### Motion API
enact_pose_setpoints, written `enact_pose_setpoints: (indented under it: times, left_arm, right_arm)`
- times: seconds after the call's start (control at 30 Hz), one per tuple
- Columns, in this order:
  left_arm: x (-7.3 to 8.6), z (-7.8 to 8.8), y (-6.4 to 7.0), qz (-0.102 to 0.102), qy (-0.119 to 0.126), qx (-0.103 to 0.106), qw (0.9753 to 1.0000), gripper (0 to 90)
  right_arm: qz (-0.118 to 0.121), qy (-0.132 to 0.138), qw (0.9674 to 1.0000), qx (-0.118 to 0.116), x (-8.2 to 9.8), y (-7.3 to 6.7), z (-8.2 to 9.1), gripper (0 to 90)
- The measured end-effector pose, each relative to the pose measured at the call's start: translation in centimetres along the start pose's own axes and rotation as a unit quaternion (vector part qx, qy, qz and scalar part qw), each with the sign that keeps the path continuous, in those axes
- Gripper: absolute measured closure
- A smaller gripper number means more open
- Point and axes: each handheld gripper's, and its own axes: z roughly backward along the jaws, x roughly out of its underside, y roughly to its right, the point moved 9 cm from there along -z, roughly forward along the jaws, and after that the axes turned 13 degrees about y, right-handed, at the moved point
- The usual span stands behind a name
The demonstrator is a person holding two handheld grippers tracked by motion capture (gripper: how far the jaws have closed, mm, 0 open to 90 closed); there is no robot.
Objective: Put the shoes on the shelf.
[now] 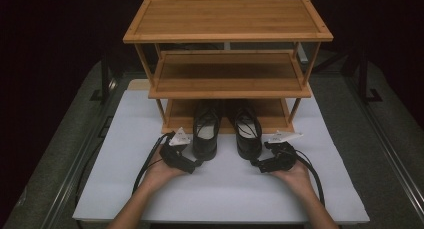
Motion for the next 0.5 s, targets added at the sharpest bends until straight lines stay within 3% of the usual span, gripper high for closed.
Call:
enact_pose_setpoints:
  times: [0.1,0.17,0.3,0.5]
  left_arm:
    - [-0.3,-0.4,0.0,0.0,0.004,0.004,1.0,0.0]
    - [-0.3,-0.8,0.0,-0.003,-0.006,0.008,0.9999,0.0]
    - [-0.2,-1.0,0.2,-0.02,-0.015,0.01,0.9996,1.9]
    - [-0.3,-1.1,0.2,-0.019,-0.015,0.01,0.9997,1.7]
  right_arm:
    - [0.001,0.002,1.0,0.003,-0.1,0.0,-0.4,10.6]
    - [-0.002,0.008,1.0,-0.001,-0.4,0.0,-0.5,10.7]
    - [0.002,-0.003,1.0,0.004,-0.4,-0.2,-1.1,10.8]
    - [0.0,-0.001,1.0,-0.002,-0.6,-0.6,-1.6,12.7]
